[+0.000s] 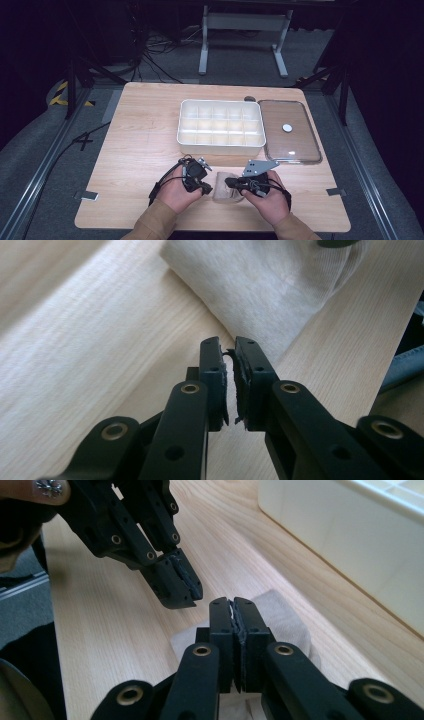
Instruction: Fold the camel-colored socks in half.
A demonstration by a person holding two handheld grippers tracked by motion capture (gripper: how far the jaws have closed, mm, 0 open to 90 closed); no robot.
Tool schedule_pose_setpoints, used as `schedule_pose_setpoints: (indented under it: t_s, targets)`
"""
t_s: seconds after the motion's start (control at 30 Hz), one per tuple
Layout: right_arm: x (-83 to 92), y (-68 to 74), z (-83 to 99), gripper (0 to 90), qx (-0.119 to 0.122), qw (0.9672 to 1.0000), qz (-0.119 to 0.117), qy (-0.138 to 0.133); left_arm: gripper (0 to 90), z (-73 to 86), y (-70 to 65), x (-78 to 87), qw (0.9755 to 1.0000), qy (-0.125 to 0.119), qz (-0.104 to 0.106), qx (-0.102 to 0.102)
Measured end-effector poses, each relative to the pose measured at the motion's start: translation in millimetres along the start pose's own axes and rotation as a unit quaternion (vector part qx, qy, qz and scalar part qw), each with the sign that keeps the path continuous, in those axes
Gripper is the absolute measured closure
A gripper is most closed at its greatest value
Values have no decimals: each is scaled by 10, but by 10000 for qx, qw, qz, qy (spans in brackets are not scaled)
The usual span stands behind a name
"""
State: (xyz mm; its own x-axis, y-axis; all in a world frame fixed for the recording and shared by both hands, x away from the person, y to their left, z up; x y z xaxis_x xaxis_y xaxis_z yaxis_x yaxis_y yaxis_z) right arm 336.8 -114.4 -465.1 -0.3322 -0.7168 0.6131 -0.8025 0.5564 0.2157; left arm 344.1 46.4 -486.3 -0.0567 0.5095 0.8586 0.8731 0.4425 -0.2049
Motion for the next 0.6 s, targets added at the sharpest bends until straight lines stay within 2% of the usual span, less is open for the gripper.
schedule_pose_setpoints:
  t_s: [0.13,0.17,0.33,0.37,0.5,0.6]
  targets:
    - [27,-13,42,875,18,9999,94,95,833,-27,-21,-35,9999,69,90,-62]
    - [36,-21,61,871,-15,9998,121,145,829,-38,-31,-68,9998,103,175,-66]
    - [69,-74,148,869,-90,9993,262,259,823,-72,-57,-117,9991,266,314,-87]
    - [79,-78,166,869,-106,9991,285,298,823,-87,-63,-130,9991,237,343,-106]
    - [128,-109,222,861,-124,9987,376,325,821,-135,-81,-127,9988,316,321,-178]
    - [173,-143,273,853,-235,9982,420,357,811,-169,-89,-107,9988,315,337,-189]
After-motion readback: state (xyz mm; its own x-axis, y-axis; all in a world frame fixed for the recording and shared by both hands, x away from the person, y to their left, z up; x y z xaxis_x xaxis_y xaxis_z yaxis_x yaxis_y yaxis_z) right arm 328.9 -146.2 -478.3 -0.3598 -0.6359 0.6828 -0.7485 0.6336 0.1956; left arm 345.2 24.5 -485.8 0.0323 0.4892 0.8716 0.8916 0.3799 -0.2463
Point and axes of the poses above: each handheld gripper's, and its own axes: x roughly backward along the jaws, z roughly out of its underside, y roughly to its left, the point moved 5 cm from there along -x, roughly forward along the jaws, and after that the axes turned 9 degrees about -x, right-handed, at the moved point
